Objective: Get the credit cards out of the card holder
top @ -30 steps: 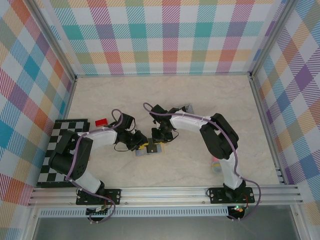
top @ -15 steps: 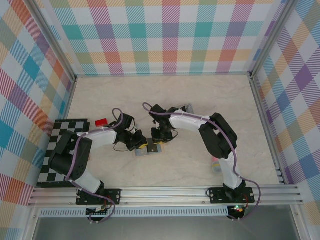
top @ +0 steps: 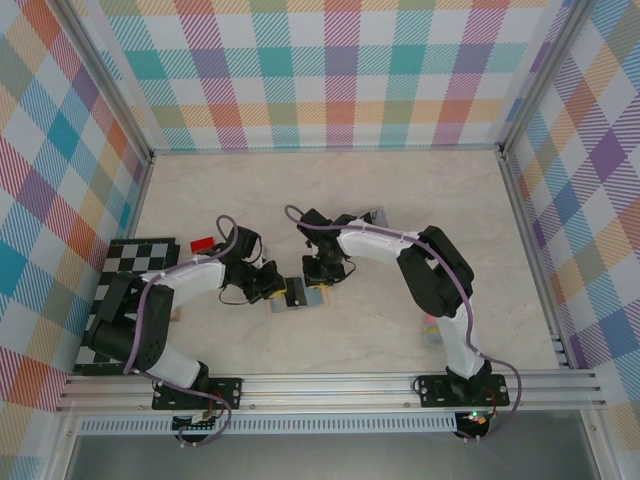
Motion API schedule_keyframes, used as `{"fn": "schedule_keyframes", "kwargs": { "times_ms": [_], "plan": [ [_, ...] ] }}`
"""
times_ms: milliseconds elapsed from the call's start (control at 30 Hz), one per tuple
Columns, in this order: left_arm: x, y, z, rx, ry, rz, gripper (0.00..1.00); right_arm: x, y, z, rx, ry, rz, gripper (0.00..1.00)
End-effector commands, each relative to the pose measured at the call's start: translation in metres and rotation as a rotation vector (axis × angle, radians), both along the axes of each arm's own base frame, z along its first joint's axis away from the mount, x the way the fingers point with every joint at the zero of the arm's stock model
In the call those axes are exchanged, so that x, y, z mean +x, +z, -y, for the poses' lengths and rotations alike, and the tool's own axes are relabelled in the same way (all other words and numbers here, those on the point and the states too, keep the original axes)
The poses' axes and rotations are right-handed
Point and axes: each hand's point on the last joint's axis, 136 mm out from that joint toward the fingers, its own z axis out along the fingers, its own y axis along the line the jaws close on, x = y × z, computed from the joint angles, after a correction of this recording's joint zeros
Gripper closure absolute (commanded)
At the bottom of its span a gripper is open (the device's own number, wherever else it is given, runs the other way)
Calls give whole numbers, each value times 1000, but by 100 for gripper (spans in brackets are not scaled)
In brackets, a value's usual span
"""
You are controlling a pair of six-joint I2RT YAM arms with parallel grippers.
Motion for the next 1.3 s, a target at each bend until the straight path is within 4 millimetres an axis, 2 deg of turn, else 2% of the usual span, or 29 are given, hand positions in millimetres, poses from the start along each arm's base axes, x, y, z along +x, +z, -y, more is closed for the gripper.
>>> {"fn": "schedule_keyframes", "kwargs": {
  "times_ms": [0,67,233,367,533,667,800,900,1000,1100,1167,1267],
  "plan": [
    [-11,9,-19,69,-7,-12,100,-4,-16,14,-75,-13,-36,83],
    [-10,27,-21,62,-9,19,100,0,-1,6,-37,0,-20,82],
    [-6,74,-34,100,-28,115,100,13,52,-14,97,19,63,78],
    [2,106,-28,35,-26,175,100,21,96,-25,215,17,113,73],
    [12,141,-12,-97,-26,241,100,26,141,-23,391,-23,134,54],
    [18,161,1,-202,-40,277,100,25,165,-17,553,-43,92,38],
    [23,180,10,-304,-44,311,100,16,193,-21,739,1,43,28],
    [26,194,17,-375,-42,338,100,15,204,-20,824,-4,30,17],
    [26,205,20,-423,-47,356,100,14,215,-19,901,1,17,18],
    [26,208,22,-459,-37,351,100,9,222,-17,928,23,15,20],
    [25,206,22,-467,-29,337,100,4,229,-17,955,44,8,24],
    [23,204,21,-467,-15,325,100,-3,237,-14,976,59,12,35]
  ]
}}
